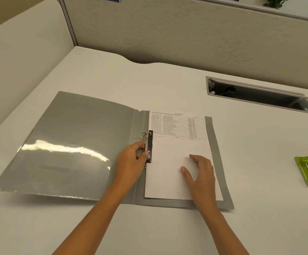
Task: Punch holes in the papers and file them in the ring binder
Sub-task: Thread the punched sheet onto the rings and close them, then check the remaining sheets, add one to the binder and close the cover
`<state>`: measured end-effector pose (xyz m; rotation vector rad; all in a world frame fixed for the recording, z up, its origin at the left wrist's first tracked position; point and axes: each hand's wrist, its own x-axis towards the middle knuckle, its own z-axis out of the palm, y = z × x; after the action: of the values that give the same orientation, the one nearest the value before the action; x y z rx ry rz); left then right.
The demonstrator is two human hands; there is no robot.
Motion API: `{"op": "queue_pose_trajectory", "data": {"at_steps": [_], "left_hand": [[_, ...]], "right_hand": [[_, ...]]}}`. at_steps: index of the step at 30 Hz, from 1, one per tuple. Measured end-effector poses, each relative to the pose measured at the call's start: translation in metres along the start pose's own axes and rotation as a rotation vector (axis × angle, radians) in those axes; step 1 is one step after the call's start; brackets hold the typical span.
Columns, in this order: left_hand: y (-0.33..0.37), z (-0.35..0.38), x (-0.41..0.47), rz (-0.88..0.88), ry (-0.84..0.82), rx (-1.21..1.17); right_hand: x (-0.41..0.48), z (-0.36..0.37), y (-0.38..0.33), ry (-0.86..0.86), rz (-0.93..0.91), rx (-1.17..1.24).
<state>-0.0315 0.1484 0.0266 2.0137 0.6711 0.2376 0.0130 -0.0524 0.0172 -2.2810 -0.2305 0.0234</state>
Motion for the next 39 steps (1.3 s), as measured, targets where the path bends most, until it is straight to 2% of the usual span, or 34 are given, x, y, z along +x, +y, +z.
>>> {"op": "queue_pose_trajectory", "data": {"at_steps": [5,11,23,26,33,39], "left_hand": [[0.002,0.006,-0.004,-0.006,-0.014,-0.054],[0.006,0.013,-0.006,0.01,-0.001,-0.018],[0.008,0.016,-0.01,0.034,-0.008,-0.028],[0.008,0.016,-0.011,0.027,-0.009,-0.037],[0.01,0.013,-0.011,0.019,-0.023,-0.04],[0.007,0.008,-0.004,-0.018,-0.022,-0.07]], "right_hand": [[-0.01,-0.007,0.011,0.112,0.058,-0.068],[-0.003,-0.018,0.013,0.212,0.296,-0.25],[0.029,-0.054,0.005,0.041,0.59,-0.039],[0.028,-0.065,0.001,0.068,0.588,0.05],[0.023,-0.079,-0.011,0.218,0.482,0.035],[0.021,-0.096,-0.028,0.233,0.435,0.145]]}}
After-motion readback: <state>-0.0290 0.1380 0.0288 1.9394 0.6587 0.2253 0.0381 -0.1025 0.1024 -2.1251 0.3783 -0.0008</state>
